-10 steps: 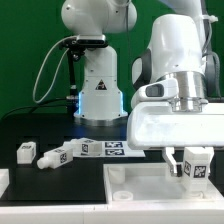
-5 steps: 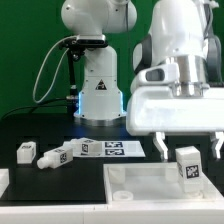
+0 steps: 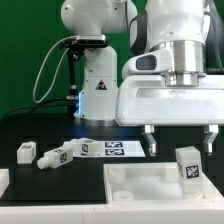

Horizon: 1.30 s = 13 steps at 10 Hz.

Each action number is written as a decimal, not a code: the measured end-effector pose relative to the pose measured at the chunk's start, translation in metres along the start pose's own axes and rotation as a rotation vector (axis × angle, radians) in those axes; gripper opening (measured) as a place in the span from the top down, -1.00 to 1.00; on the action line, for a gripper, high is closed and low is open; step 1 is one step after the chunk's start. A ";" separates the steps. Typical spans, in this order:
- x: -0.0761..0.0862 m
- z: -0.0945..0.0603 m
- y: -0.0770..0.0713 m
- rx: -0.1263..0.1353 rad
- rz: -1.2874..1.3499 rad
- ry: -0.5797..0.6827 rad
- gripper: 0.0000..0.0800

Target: Assemble one leg

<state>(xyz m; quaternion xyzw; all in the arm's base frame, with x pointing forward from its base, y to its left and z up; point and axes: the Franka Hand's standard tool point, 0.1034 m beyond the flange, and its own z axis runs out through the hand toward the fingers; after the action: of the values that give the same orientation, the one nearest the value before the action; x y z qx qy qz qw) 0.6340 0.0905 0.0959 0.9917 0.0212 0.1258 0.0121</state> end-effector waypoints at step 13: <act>-0.001 0.003 -0.014 -0.038 0.361 -0.202 0.27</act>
Offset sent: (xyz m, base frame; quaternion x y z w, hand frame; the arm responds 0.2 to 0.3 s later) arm -0.0030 0.0224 -0.0066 -0.0060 -0.1229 0.0343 0.9918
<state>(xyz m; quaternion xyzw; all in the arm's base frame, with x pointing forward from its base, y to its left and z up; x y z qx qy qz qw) 0.6336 0.1041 0.0921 0.9866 -0.1608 0.0265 0.0103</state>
